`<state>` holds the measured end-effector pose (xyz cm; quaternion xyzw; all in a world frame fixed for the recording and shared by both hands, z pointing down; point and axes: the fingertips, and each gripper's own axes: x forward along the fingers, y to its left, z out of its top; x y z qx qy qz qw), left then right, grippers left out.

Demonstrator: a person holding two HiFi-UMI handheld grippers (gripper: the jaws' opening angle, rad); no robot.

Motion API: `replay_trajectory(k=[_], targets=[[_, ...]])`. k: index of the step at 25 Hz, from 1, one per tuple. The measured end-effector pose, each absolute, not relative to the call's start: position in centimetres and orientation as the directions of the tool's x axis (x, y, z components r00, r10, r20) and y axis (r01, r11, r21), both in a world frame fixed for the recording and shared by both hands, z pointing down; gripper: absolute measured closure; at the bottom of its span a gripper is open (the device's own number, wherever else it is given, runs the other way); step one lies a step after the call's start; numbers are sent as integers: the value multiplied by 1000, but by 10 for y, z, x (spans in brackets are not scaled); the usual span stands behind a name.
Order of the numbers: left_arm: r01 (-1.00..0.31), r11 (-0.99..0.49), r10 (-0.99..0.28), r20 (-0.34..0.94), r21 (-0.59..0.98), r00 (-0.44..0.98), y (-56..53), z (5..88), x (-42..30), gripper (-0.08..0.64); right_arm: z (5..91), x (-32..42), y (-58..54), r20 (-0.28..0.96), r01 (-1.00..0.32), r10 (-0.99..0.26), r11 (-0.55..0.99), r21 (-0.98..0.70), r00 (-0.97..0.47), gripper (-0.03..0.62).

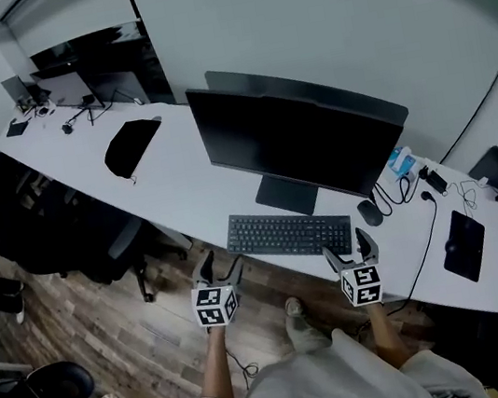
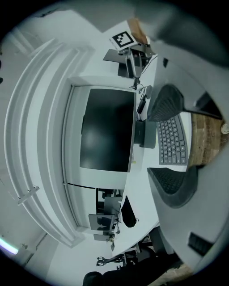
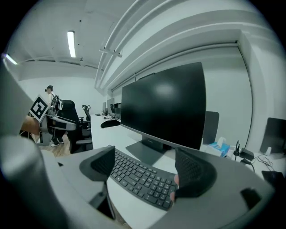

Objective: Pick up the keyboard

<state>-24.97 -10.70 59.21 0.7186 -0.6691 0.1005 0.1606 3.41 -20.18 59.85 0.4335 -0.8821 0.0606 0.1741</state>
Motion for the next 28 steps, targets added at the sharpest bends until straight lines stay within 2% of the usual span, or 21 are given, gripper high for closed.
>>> replay_trajectory(k=[14, 28], targets=[[-995, -29, -923, 380, 94, 62, -202, 593, -260, 252, 612, 7, -284, 390, -744, -689, 668, 15, -611, 176], [-996, 33, -907, 420, 81, 4, -229, 602, -270, 252, 632, -3, -316, 419, -706, -635, 707, -21, -649, 176]])
